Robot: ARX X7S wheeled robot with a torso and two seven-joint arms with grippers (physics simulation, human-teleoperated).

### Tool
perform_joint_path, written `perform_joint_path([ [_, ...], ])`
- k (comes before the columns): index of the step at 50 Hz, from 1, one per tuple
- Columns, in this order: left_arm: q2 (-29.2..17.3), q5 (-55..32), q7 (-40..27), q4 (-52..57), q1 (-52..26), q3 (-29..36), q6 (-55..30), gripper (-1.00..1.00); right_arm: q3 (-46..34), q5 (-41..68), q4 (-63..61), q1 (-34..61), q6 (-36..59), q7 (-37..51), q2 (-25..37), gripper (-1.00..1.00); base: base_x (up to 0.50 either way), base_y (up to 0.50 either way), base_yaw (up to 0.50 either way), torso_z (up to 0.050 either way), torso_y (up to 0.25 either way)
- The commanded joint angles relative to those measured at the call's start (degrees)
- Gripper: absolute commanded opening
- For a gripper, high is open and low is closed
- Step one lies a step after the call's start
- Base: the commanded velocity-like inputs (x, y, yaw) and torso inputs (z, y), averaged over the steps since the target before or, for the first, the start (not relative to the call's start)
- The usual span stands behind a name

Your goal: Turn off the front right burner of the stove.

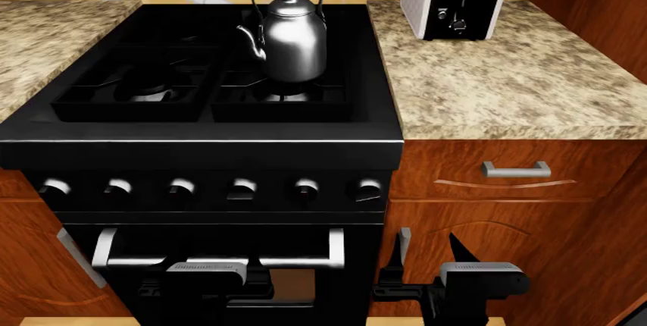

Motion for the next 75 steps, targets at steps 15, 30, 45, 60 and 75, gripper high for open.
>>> perform_joint_path([
  [15,-2.9,-2.5,-4.4,-0.2,-0.1,3.2,-0.3,1.0,-6.1,-4.8,-2.1,0.7,1.9,5.5,3.8,1.0,0.0,0.0,0.0,0.0,0.0],
  [30,-4.2,-4.1,-5.7,-0.2,0.0,4.4,-0.5,1.0,-8.2,-3.6,-11.6,3.4,11.4,3.0,6.1,1.0,0.0,0.0,0.0,0.0,0.0],
  [45,-5.0,-6.7,-5.8,0.1,-0.3,5.4,-2.3,1.0,-14.6,-9.4,-18.8,9.5,30.2,-0.9,9.5,1.0,0.0,0.0,0.0,0.0,0.0],
  [60,-6.0,-8.0,-6.6,0.1,-0.1,6.5,-2.4,1.0,-26.5,-20.2,-20.2,13.8,39.8,-2.6,13.7,1.0,0.0,0.0,0.0,0.0,0.0],
  [75,-6.7,-8.8,-7.2,0.4,-0.1,7.6,-2.4,1.0,-33.6,-27.3,-17.5,15.0,37.9,0.8,15.2,1.0,0.0,0.0,0.0,0.0,0.0],
])
